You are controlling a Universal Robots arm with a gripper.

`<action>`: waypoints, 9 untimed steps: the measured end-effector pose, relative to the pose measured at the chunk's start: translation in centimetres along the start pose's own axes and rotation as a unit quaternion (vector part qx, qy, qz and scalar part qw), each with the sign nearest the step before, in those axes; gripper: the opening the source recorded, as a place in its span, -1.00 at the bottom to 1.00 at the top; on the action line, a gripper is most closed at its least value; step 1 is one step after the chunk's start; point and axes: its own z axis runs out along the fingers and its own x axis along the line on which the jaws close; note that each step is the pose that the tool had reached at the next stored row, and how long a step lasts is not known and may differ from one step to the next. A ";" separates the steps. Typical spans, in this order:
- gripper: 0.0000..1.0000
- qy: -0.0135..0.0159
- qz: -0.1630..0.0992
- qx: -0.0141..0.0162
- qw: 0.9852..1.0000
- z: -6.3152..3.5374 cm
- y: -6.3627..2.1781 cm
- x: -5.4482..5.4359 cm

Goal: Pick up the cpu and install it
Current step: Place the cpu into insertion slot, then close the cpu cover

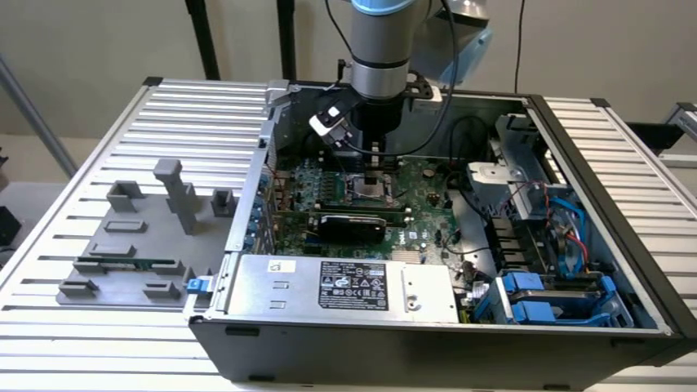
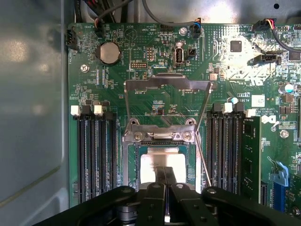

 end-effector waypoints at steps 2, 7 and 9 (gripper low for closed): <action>-0.79 0.000 0.000 0.000 1.000 0.00 0.00 0.0; -0.79 0.000 0.000 0.000 1.000 0.00 0.00 0.0; -0.79 0.000 0.000 0.000 1.000 0.00 0.00 0.0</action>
